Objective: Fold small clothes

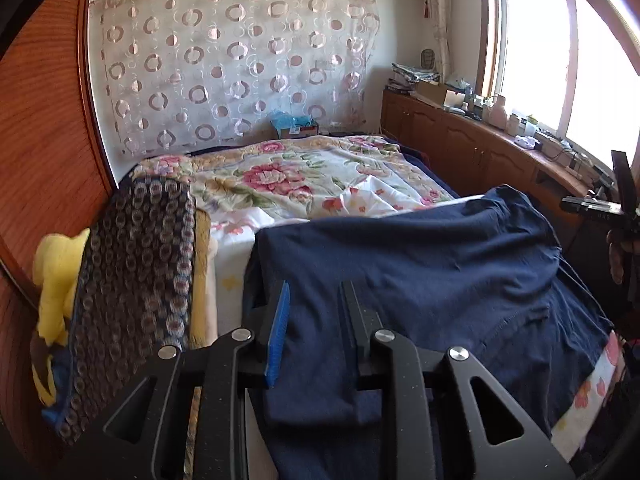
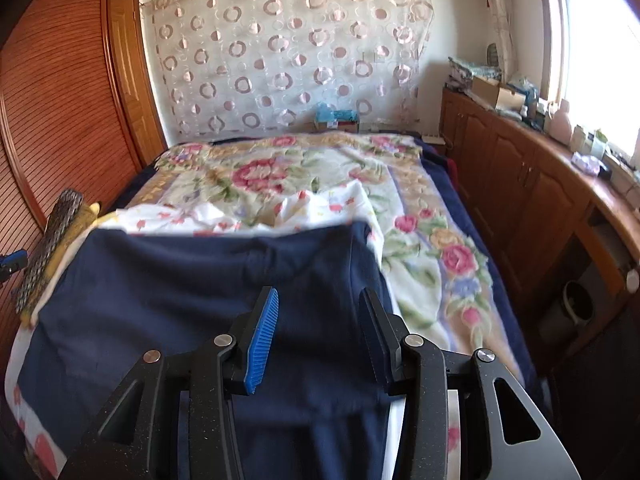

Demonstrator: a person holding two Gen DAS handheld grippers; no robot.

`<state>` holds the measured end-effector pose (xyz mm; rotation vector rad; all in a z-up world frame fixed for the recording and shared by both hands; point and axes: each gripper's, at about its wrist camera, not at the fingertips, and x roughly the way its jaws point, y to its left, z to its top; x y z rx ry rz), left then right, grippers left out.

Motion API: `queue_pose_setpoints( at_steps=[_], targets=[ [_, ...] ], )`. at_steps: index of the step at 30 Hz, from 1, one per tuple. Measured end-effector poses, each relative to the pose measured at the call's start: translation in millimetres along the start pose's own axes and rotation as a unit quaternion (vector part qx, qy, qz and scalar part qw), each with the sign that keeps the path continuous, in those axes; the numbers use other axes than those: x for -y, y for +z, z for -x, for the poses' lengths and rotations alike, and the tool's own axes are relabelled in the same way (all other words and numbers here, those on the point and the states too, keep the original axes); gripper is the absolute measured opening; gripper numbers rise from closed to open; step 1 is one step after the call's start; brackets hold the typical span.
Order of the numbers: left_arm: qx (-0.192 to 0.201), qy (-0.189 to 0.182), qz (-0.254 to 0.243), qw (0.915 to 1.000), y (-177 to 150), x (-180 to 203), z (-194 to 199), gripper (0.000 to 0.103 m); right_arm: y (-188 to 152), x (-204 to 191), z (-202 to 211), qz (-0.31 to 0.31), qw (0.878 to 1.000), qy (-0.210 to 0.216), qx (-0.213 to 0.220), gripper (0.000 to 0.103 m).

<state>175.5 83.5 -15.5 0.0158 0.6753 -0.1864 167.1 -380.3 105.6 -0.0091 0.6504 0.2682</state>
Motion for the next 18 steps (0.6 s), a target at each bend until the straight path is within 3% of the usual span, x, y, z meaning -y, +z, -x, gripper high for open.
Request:
queue_pose_setpoints(
  at_steps=[6,11,18],
  targets=[
    [-0.028,-0.007,0.01,0.9995,-44,0,-2,0.026,-37,24,-19,-0.013,0.999,0.013,-0.042,0.044],
    [-0.071,0.01,0.005,0.9974,-75,5,-20,0.026,-36,38,-26,-0.028,0.997,0.009,-0.07,0.044],
    [-0.094,0.011,0.007,0.9955,-85,12,-35,0.026,-16,44,-22,-0.036,0.996,0.013,-0.078,0.044]
  ],
)
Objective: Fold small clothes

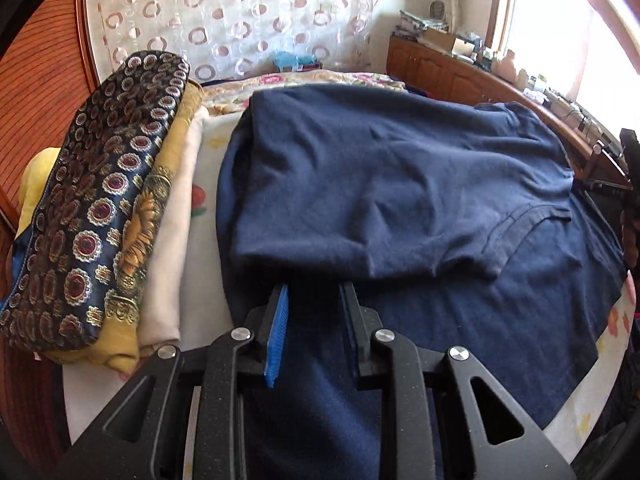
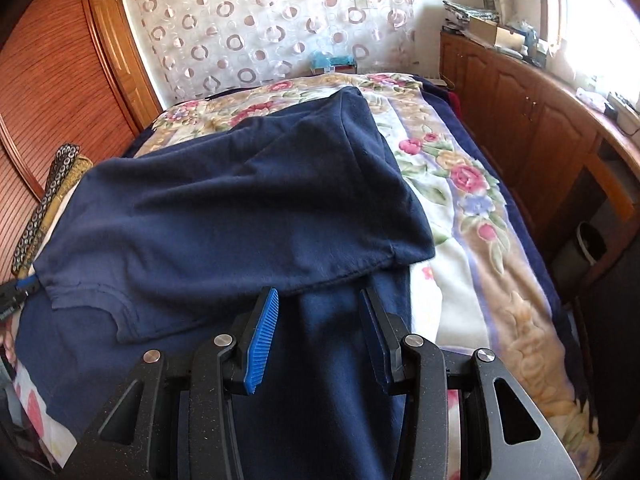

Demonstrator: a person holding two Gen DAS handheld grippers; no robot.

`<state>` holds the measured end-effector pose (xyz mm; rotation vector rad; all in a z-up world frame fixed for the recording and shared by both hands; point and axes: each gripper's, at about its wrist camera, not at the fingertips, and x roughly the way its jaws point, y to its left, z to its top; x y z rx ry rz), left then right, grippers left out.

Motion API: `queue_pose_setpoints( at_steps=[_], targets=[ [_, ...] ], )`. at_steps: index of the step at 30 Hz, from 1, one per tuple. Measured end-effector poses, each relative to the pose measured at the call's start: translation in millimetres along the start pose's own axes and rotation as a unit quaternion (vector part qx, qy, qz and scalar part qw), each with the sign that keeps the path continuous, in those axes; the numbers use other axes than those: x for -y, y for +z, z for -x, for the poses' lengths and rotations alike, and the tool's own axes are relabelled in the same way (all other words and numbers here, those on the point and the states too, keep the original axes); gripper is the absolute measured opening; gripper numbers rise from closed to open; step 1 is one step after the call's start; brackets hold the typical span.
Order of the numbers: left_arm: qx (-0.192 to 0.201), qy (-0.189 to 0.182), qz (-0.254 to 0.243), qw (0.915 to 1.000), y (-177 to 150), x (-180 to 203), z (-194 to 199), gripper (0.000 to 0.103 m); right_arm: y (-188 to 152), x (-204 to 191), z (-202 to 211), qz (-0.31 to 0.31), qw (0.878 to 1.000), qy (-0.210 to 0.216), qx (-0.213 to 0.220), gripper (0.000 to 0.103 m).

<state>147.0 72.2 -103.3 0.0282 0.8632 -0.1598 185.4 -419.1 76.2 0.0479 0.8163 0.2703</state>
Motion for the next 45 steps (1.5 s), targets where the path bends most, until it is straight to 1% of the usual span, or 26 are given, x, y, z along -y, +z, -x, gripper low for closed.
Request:
queue_pose_setpoints(
  at_steps=[4,6,10,14,15,18,19,21,24,25,28,30,35,37,38,41,44,45],
  targets=[
    [-0.001,0.003,-0.001,1.0,3,3,-2,0.026,1,2,-8,0.006,1.0,-0.013,-0.004,0.044],
    [-0.001,0.002,-0.006,1.0,3,7,-3,0.031,0,2,-10,0.014,1.0,-0.021,0.004,0.044],
    [-0.002,0.007,-0.012,0.9999,2,9,-5,0.032,-7,0,-4,0.032,0.999,-0.038,0.014,0.044],
    [-0.001,-0.002,-0.005,1.0,2,3,-3,0.033,-12,6,6,0.034,0.998,-0.041,0.015,0.044],
    [-0.001,-0.003,-0.005,1.0,1,3,-3,0.033,-18,5,4,0.033,0.999,-0.04,0.015,0.044],
    [0.0,-0.003,0.001,1.0,-2,3,0,0.033,-14,-2,-12,0.037,0.998,-0.044,0.015,0.044],
    [-0.001,-0.005,0.008,1.0,-3,3,1,0.033,-14,-3,-12,0.042,0.998,-0.051,0.014,0.044],
    [-0.004,-0.015,0.03,0.9994,-4,-1,4,0.033,-11,-16,-28,0.05,0.997,-0.061,0.012,0.045],
    [-0.002,-0.041,0.075,0.9963,-4,-11,9,0.033,-11,-13,-28,0.048,0.997,-0.057,0.012,0.045],
    [0.002,-0.042,0.086,0.9954,-4,-13,11,0.033,-11,-13,-28,0.047,0.997,-0.056,0.012,0.045],
    [0.025,-0.028,0.101,0.9941,0,-17,17,0.033,-10,-14,-27,0.05,0.997,-0.06,0.011,0.045],
    [0.024,-0.029,0.114,0.9927,4,-20,15,0.033,-10,-14,-27,0.051,0.997,-0.061,0.011,0.045],
    [-0.001,-0.03,0.122,0.992,12,-15,0,0.033,-11,-14,-27,0.05,0.997,-0.06,0.011,0.046],
    [-0.014,-0.044,0.132,0.9902,9,-12,-7,0.033,-11,-14,-27,0.05,0.997,-0.059,0.011,0.046],
    [-0.008,-0.044,0.131,0.9904,8,-10,-6,0.033,-11,-14,-27,0.05,0.997,-0.059,0.011,0.046],
    [-0.009,-0.043,0.127,0.9909,4,-6,-3,0.033,-10,-14,-27,0.05,0.997,-0.059,0.011,0.046],
    [-0.007,-0.042,0.138,0.9895,5,-10,-4,0.033,-10,-14,-27,0.05,0.997,-0.06,0.011,0.046],
    [-0.006,-0.036,0.145,0.9888,6,-13,-6,0.033,-10,-14,-27,0.05,0.997,-0.059,0.011,0.046]
  ],
)
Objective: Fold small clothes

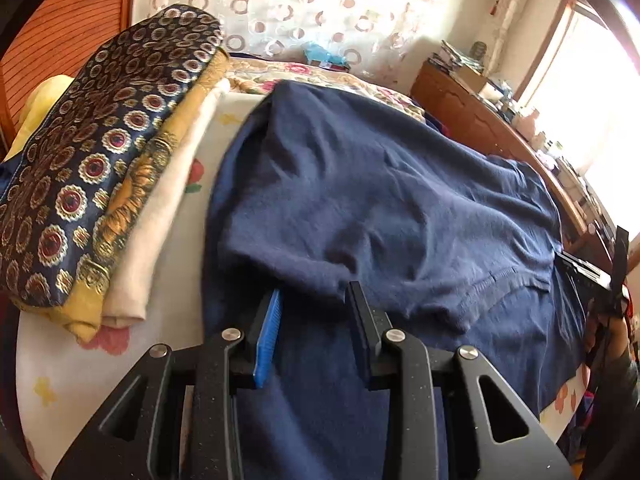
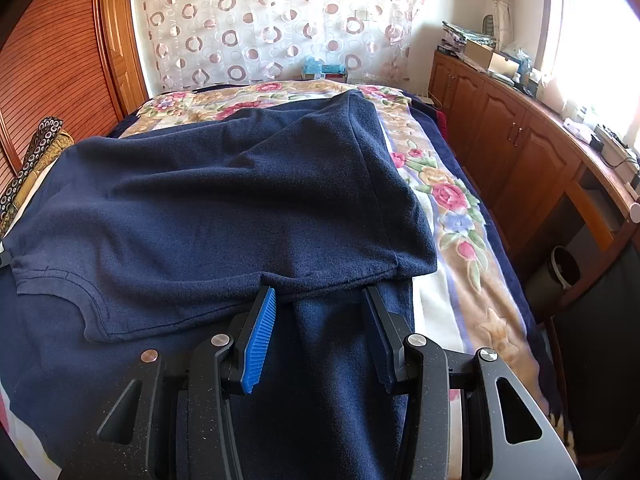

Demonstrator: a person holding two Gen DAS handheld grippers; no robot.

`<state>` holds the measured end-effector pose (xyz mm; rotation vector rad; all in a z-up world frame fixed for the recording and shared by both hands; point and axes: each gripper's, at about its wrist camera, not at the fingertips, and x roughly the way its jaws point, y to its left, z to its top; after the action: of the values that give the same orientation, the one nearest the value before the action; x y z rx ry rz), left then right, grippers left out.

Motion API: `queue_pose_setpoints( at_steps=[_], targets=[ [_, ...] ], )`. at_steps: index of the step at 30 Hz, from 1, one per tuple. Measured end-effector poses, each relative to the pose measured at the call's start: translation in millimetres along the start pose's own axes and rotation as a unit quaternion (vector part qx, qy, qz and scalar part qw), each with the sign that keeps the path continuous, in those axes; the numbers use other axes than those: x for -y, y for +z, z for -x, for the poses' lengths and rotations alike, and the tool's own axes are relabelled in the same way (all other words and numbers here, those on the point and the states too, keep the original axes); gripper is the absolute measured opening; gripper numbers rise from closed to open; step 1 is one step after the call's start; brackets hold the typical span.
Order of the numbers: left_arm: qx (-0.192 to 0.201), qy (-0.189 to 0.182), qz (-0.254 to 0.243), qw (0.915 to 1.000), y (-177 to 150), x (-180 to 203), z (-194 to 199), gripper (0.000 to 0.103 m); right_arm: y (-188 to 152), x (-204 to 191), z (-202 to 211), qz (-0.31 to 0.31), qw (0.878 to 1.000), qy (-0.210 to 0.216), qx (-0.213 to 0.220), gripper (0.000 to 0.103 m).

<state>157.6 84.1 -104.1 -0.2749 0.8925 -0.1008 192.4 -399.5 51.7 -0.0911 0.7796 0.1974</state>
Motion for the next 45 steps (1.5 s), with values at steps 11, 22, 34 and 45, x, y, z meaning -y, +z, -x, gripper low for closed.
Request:
queue_pose_setpoints(
  at_steps=[11,22,34,45],
  targets=[
    [0.015,0.021,0.019,0.9995,20,0,-13,0.033,0,0,0,-0.001,1.0,0.002,0.0,0.046],
    [0.024,0.019,-0.006,0.9995,16,6,-16,0.009,3,28,-4,-0.078,0.996,0.045,0.0,0.046],
    [0.023,0.014,-0.008,0.9996,13,1,-13,0.009,6,33,-11,-0.105,0.99,0.097,0.004,0.046],
    [0.061,0.019,-0.041,0.9971,13,15,5,0.005,19,8,-30,-0.055,0.998,0.044,0.004,0.003]
  ],
)
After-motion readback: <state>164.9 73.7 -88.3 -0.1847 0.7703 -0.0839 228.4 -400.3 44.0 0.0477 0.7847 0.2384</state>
